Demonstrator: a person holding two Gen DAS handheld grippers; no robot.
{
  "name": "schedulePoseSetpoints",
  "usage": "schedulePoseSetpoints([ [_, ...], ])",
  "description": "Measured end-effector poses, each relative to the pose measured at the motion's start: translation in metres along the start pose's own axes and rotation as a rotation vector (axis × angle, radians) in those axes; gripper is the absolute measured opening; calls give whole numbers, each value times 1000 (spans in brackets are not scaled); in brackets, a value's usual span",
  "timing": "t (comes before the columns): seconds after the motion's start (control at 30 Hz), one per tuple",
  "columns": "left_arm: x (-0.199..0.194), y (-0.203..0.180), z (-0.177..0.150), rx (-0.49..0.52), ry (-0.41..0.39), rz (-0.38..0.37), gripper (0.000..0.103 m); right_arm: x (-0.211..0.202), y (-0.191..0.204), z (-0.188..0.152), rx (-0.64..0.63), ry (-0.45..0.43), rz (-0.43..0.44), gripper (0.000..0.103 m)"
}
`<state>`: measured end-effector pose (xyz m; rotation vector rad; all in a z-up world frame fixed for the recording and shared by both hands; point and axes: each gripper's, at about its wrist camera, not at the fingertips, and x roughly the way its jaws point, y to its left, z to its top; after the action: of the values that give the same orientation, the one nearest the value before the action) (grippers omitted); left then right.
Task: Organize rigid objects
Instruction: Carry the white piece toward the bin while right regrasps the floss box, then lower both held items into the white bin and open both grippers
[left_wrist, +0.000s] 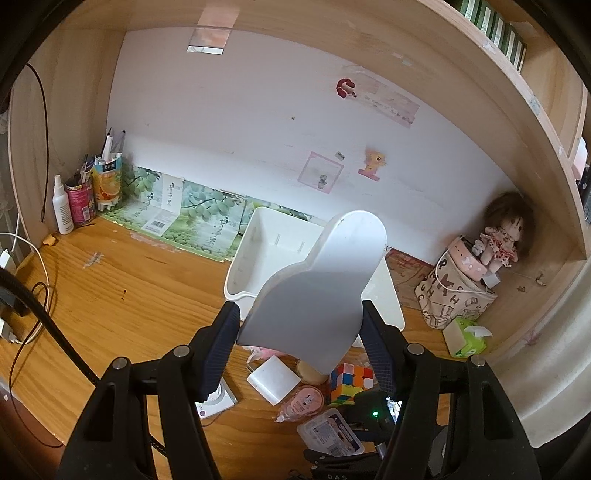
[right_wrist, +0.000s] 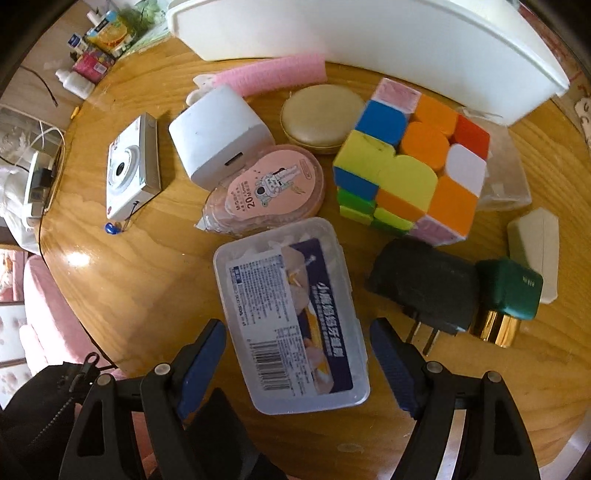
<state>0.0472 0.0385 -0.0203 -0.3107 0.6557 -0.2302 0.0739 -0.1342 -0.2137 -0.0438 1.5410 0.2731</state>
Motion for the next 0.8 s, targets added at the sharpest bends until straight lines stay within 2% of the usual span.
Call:
schedulePoseSetpoints([
  [0.1, 0, 0, 0, 0, 0, 3, 69, 1, 3, 1, -16, 2, -17, 80],
  [0.23, 0, -1, 0, 2, 3, -1, 69, -1, 4, 2, -17, -14, -27, 67],
  [0.53, -1, -11, -5, 19, 19, -25, 69, -9, -8, -14, 17, -48, -4, 66],
  [0.8, -4, -19, -11, 34, 25, -63, 69, -41, -16, -33, 9, -190, -24, 66],
])
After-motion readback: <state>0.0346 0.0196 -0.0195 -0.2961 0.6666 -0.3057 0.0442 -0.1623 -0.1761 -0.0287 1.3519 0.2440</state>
